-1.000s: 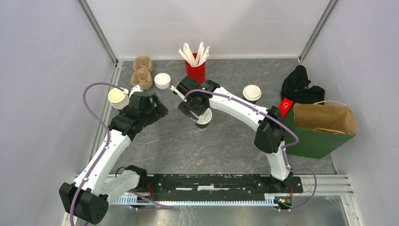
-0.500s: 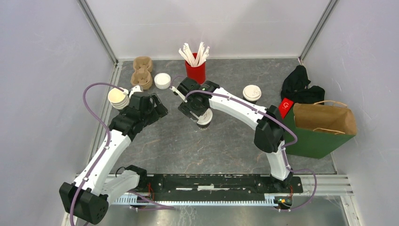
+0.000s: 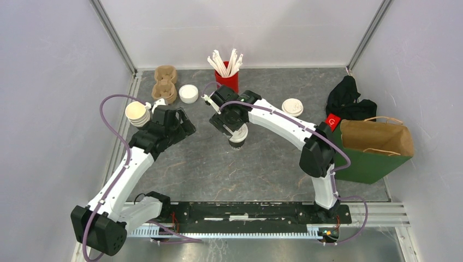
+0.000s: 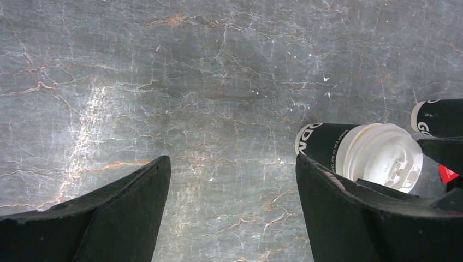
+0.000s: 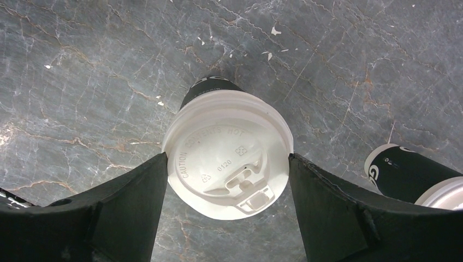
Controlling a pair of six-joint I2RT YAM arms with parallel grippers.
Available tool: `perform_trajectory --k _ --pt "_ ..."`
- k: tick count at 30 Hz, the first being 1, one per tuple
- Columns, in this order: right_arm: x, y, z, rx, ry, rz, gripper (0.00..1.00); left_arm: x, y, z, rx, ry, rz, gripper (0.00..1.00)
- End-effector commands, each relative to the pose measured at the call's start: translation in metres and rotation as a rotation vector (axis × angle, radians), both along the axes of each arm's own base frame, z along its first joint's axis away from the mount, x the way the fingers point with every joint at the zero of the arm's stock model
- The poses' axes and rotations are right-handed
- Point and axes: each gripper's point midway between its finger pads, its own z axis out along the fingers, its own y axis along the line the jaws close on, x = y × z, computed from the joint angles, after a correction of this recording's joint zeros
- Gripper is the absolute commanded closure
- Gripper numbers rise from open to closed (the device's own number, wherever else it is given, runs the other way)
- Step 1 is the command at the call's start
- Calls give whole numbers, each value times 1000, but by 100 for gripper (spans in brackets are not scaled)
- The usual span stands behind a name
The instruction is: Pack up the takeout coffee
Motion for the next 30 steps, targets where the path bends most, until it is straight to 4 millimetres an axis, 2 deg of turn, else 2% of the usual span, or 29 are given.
perform_trajectory --k 1,18,30 --pt "7 -1 28 75 -49 -25 15 16 -4 22 -8 -72 -11 10" --pt "6 3 14 119 1 -12 13 19 -6 18 -3 -58 -25 10" --pt "6 1 30 150 -26 -25 13 22 -8 16 -1 -51 -33 9"
